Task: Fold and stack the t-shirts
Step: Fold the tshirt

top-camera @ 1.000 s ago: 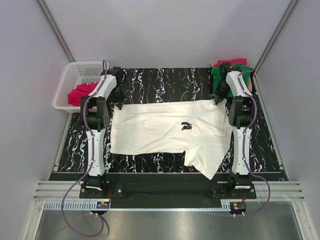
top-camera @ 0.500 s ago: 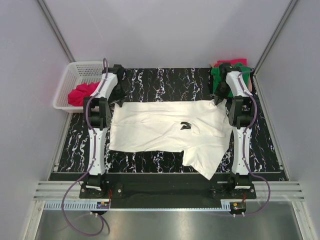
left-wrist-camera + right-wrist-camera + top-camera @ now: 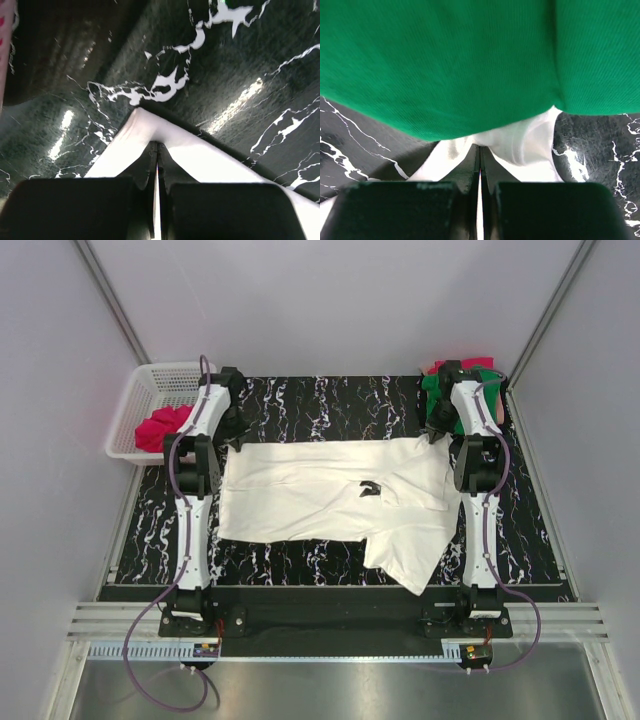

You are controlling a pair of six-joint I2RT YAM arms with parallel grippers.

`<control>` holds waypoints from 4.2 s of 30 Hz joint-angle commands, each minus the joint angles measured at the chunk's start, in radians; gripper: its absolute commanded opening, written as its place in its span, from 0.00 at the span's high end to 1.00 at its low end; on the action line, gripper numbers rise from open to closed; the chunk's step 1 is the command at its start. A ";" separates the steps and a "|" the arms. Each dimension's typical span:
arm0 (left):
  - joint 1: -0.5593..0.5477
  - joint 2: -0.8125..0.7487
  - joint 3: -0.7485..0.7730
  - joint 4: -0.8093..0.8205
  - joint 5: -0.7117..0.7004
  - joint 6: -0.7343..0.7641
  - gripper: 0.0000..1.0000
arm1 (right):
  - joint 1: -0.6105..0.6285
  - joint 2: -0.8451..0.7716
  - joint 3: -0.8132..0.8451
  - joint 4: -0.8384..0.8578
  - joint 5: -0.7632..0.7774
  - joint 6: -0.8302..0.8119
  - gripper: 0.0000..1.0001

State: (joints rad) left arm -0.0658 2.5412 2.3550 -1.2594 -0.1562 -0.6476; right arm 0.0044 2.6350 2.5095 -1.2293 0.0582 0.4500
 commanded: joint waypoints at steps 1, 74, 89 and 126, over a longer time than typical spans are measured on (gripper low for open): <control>0.035 -0.007 0.059 0.005 0.000 -0.012 1.00 | -0.027 0.019 0.054 0.010 -0.004 0.012 1.00; 0.014 -1.602 -1.490 0.195 0.343 0.104 0.54 | 0.178 -1.703 -1.704 0.121 -0.305 0.337 0.64; 0.014 -1.573 -1.445 0.189 0.333 0.120 0.53 | 0.178 -1.336 -1.467 -0.131 0.028 0.318 0.60; -0.043 -0.896 -0.995 0.374 0.267 0.112 0.79 | 0.209 -0.857 -0.999 0.205 -0.040 0.020 1.00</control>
State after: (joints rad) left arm -0.0856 1.5135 1.2434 -0.9291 0.1375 -0.5667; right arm 0.2073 1.7252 1.4448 -1.0210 -0.0837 0.5434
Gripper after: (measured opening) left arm 0.344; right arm 0.011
